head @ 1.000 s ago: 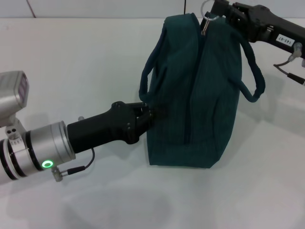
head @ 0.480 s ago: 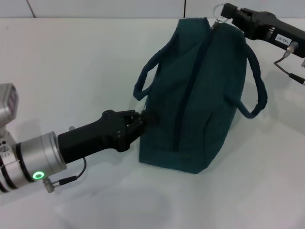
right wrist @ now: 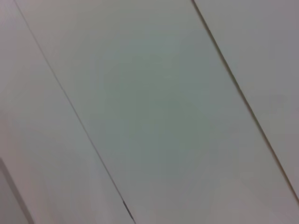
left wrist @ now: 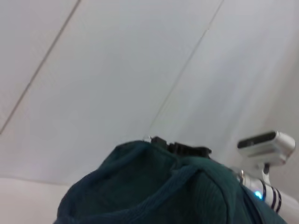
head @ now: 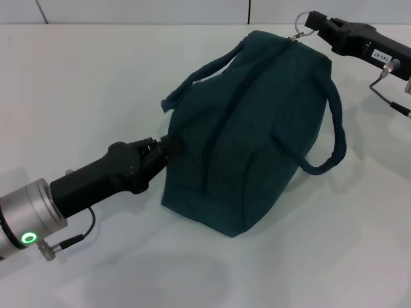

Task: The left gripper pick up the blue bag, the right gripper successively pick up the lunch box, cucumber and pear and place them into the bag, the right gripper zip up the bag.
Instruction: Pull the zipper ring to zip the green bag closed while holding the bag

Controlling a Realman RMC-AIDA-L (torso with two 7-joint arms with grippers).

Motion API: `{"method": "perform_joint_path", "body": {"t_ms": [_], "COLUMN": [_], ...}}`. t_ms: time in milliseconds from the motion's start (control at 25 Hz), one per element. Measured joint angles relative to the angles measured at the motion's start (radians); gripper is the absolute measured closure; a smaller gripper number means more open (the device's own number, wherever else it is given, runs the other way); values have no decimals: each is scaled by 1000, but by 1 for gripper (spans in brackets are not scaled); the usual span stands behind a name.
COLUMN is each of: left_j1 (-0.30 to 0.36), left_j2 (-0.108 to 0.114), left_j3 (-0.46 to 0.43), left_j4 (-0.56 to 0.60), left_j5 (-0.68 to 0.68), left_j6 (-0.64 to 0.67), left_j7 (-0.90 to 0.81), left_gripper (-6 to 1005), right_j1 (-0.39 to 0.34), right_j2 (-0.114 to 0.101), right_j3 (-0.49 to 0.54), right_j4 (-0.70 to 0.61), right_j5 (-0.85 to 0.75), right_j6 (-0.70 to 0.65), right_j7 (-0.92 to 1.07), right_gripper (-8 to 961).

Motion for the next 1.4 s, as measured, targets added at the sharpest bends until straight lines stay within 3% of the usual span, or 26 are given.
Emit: {"method": "perform_joint_path", "body": {"t_ms": [320,480,600,680,880,1000,1080,1120,1240,1280,1400], "left_j1": [-27,-15,-8,-19,-121,-213,-213,-276,-311,-323,-344], "left_j2": [-1,0,0,1,9,19,19,31,25,10,-3], "left_j3": [-5,-36,-116,-142,-158,-156,-156,-155,-156,-156,-149], "left_j4": [0,6,11,12,14,19,19,49,108,151,174], "left_j5": [-2,-43,-133,-148,-125,-32,-32,88,181,222,253], "left_j6": [61,100,99,88,-16,-96,-96,-115,-117,-125,-154], "left_j7": [9,20,-51,-89,-178,-259,-259,-363,-455,-514,-572], "left_gripper": [932,682,537,499,405,349,311,292,160,116,118], "right_j1": [-7,-16,-20,-22,-24,-24,-24,-24,-31,-35,-40], "right_j2": [-3,-4,-4,-4,-4,-4,-4,-4,-4,-3,-2], "right_j3": [0,0,0,0,1,1,2,2,2,2,2], "right_j4": [1,-1,-3,-4,-5,-5,-5,-5,-3,-4,-5], "right_j5": [4,5,5,5,6,9,12,13,16,18,26], "right_j6": [-15,-31,-44,-54,-74,-83,-85,-87,-96,-98,-103], "right_j7": [0,1,1,1,-2,-3,-3,-4,-4,-5,-6], "right_gripper": [932,930,930,929,927,926,926,925,924,924,923]}}
